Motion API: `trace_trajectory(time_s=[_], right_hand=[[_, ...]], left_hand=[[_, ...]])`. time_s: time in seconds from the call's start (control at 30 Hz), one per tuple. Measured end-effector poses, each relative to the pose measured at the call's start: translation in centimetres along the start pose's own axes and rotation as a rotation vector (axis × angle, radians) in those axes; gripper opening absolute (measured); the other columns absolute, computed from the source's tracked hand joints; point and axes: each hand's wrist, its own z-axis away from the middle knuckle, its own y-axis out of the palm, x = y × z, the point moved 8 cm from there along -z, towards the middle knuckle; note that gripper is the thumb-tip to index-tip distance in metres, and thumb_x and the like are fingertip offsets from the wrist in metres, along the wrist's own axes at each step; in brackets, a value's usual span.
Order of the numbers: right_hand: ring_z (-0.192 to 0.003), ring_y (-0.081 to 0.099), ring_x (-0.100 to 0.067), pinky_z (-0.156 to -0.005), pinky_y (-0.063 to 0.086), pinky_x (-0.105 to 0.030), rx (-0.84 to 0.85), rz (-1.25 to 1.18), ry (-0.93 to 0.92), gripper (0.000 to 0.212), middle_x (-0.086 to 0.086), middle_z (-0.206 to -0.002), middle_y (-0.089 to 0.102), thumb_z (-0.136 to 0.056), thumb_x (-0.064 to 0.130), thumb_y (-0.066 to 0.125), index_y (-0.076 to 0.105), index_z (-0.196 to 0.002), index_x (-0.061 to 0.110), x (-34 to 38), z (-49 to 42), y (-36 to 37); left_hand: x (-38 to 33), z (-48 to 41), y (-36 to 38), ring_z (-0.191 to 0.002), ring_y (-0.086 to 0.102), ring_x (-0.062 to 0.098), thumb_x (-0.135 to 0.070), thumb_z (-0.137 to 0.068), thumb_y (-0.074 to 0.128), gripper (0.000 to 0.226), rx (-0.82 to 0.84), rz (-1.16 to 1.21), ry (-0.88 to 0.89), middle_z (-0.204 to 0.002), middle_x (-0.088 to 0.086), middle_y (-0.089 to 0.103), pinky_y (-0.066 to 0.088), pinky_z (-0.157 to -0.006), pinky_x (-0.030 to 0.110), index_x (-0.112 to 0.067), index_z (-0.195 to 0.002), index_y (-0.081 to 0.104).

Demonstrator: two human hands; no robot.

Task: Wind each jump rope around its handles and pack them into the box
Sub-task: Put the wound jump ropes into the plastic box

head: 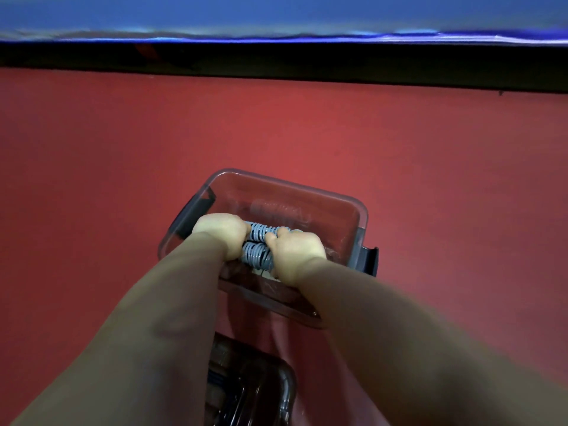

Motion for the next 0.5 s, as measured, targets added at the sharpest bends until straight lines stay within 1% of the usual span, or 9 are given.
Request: trace_trajectory(time_s=[0.07, 0.13, 0.17, 0.2, 0.23, 0.27, 0.33, 0.4, 0.5], right_hand=[[-0.11, 0.052, -0.027, -0.072, 0.036, -0.034, -0.084, -0.05, 0.0, 0.042, -0.006, -0.123, 0.05, -0.092, 0.031, 0.054, 0.04, -0.129, 0.017, -0.8, 0.9, -2.4], [-0.122, 0.043, -0.028, -0.085, 0.037, -0.037, -0.173, -0.015, -0.022, 0.051, -0.007, -0.133, 0.045, -0.093, 0.04, 0.05, 0.034, -0.136, 0.019, -1.9, 2.3, -5.4], [-0.133, 0.031, -0.029, -0.099, 0.032, -0.04, -0.182, 0.035, -0.021, 0.06, -0.008, -0.143, 0.036, -0.093, 0.045, 0.048, 0.026, -0.143, 0.02, -2.6, 3.1, -6.6], [-0.142, 0.013, -0.03, -0.11, 0.02, -0.044, -0.166, 0.101, 0.003, 0.069, -0.01, -0.153, 0.021, -0.093, 0.049, 0.045, 0.014, -0.149, 0.022, -3.5, 4.0, -7.7], [-0.145, -0.006, -0.031, -0.115, 0.006, -0.049, -0.136, 0.169, 0.041, 0.077, -0.009, -0.158, 0.004, -0.093, 0.055, 0.042, 0.001, -0.151, 0.025, -4.4, 5.0, -8.6], [-0.142, -0.021, -0.033, -0.115, -0.004, -0.053, -0.107, 0.223, 0.082, 0.082, -0.009, -0.158, -0.01, -0.092, 0.06, 0.038, -0.009, -0.15, 0.027, -5.4, 6.1, -9.4], [-0.136, -0.034, -0.034, -0.112, -0.012, -0.058, -0.08, 0.266, 0.157, 0.088, -0.008, -0.155, -0.024, -0.089, 0.067, 0.034, -0.021, -0.146, 0.029, -6.9, 8.4, -11.0], [-0.135, -0.036, -0.035, -0.11, -0.014, -0.06, -0.085, 0.26, 0.204, 0.09, -0.007, -0.153, -0.028, -0.087, 0.07, 0.032, -0.025, -0.144, 0.029, -8.1, 11.3, -12.8], [-0.135, -0.035, -0.034, -0.11, -0.013, -0.06, -0.099, 0.233, 0.273, 0.089, -0.006, -0.153, -0.029, -0.087, 0.07, 0.032, -0.025, -0.144, 0.03, -10.5, 16.7, -14.9]], left_hand=[[0.0, 0.7, -1.1, -0.103, 0.059, 0.022, -0.036, -0.087, 0.061, 0.032, -0.003, 0.016, -0.004, -0.114, -0.001, 0.06, 0.05, -0.083, 0.033, -0.026, -0.117, 0.059], [-0.2, 1.7, -2.6, -0.118, 0.052, 0.024, -0.043, -0.09, 0.057, 0.048, -0.01, 0.037, -0.001, -0.131, 0.002, 0.052, 0.046, -0.094, 0.036, -0.027, -0.134, 0.047], [-0.4, 2.4, -3.4, -0.128, 0.043, 0.025, -0.048, -0.09, 0.055, 0.06, -0.004, 0.041, 0.002, -0.143, 0.002, 0.042, 0.041, -0.102, 0.038, -0.029, -0.144, 0.035], [-0.7, 3.3, -4.4, -0.139, 0.03, 0.025, -0.053, -0.09, 0.052, 0.072, 0.002, 0.037, 0.002, -0.154, 0.002, 0.027, 0.033, -0.11, 0.04, -0.031, -0.15, 0.018], [-1.0, 4.4, -5.3, -0.146, 0.013, 0.024, -0.059, -0.089, 0.05, 0.083, 0.017, 0.028, -0.007, -0.16, 0.001, 0.009, 0.022, -0.116, 0.041, -0.032, -0.152, 0.002], [-1.3, 5.5, -6.3, -0.147, -0.002, 0.023, -0.064, -0.087, 0.047, 0.091, 0.029, 0.021, -0.02, -0.16, 0.0, -0.007, 0.011, -0.119, 0.042, -0.033, -0.15, -0.011], [-2.4, 7.8, -8.4, -0.145, -0.018, 0.024, -0.071, -0.084, 0.045, 0.099, 0.028, 0.005, -0.041, -0.156, 0.0, -0.024, -0.003, -0.119, 0.046, -0.033, -0.146, -0.023], [-3.9, 10.2, -10.5, -0.143, -0.024, 0.026, -0.074, -0.082, 0.044, 0.102, 0.007, -0.008, -0.031, -0.154, 0.002, -0.03, -0.007, -0.117, 0.049, -0.033, -0.144, -0.027], [-7.6, 13.5, -13.3, -0.143, -0.024, 0.026, -0.075, -0.082, 0.042, 0.101, -0.043, -0.022, 0.043, -0.153, 0.002, -0.032, -0.007, -0.117, 0.05, -0.034, -0.144, -0.028]])
